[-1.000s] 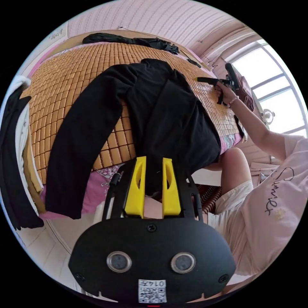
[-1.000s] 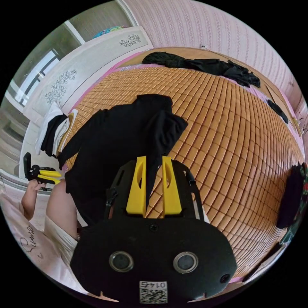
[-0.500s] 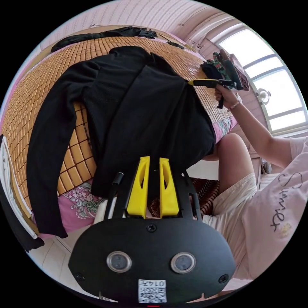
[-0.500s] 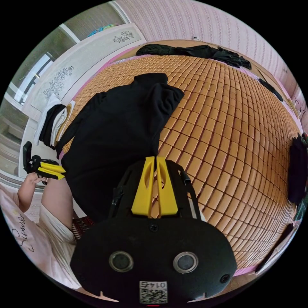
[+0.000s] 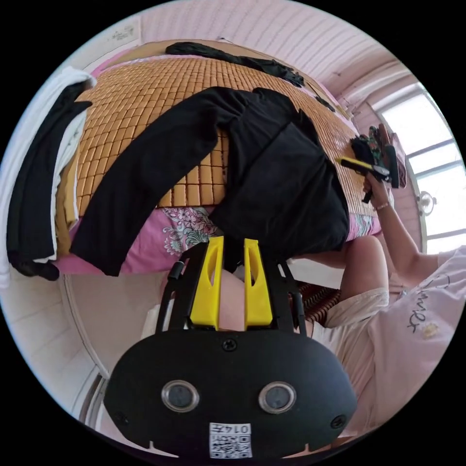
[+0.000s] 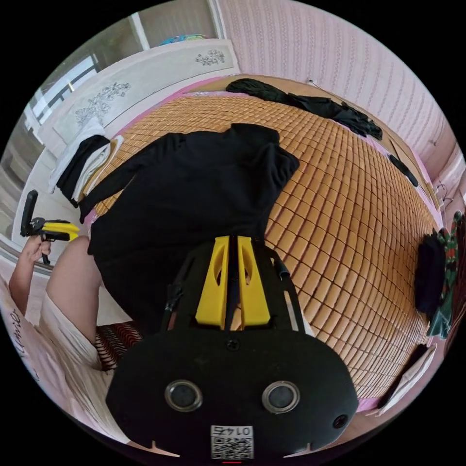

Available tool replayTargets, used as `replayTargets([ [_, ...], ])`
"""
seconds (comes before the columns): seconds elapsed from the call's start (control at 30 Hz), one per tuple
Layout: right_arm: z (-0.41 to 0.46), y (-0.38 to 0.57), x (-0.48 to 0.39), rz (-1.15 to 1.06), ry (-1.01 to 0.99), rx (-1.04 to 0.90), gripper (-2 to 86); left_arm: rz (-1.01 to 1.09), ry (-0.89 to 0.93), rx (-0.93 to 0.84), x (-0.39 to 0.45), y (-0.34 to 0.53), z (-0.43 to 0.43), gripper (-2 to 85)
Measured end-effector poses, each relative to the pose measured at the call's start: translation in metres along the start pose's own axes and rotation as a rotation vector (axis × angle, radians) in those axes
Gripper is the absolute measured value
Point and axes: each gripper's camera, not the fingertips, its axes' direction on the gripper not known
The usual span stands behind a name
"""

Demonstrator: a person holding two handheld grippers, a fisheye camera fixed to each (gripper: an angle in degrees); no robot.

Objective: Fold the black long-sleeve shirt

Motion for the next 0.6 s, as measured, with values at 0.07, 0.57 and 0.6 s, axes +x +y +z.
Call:
replayTargets([
  [0.07,0.006,0.007,-0.024,-0.028,0.004,0.002,4.3,-0.023,0.005,0.018,-0.007,0.004,-0.002,7.5],
  [0.57,0.051,-0.069,-0.331,-0.571,-0.387,0.008,5.9,-0.507,-0.102,0.518,-0.142,0.166,-0.086,6.7],
  [0.6,0.056,-0.074,-0.35,-0.6,-0.399,-0.008,6.0,-0.547,-0.086,0.512,-0.155,0.176,-0.084,7.7],
])
